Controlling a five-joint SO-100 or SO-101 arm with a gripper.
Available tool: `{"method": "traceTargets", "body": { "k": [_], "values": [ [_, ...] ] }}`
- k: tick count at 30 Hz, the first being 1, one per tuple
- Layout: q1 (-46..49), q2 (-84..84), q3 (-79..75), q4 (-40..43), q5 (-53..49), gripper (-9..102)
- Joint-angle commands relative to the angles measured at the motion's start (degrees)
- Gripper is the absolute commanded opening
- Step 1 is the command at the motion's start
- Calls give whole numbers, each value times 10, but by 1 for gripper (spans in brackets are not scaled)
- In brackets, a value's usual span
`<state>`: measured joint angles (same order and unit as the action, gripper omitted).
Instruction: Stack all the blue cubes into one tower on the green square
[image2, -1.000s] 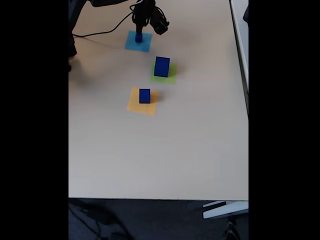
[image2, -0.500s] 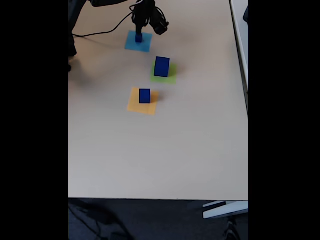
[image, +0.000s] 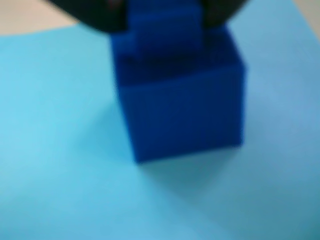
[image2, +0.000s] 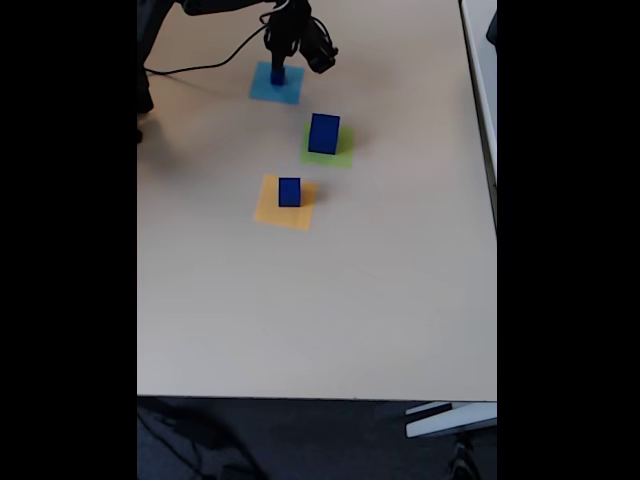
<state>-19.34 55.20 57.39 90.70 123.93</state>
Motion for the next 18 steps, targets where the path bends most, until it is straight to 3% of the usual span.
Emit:
{"method": "traceTargets", "body": {
  "k": [1,18],
  "values": [
    [0,8,-3,-6,1,0],
    [-2,8,-4,-7,1,8]
  ]
}}
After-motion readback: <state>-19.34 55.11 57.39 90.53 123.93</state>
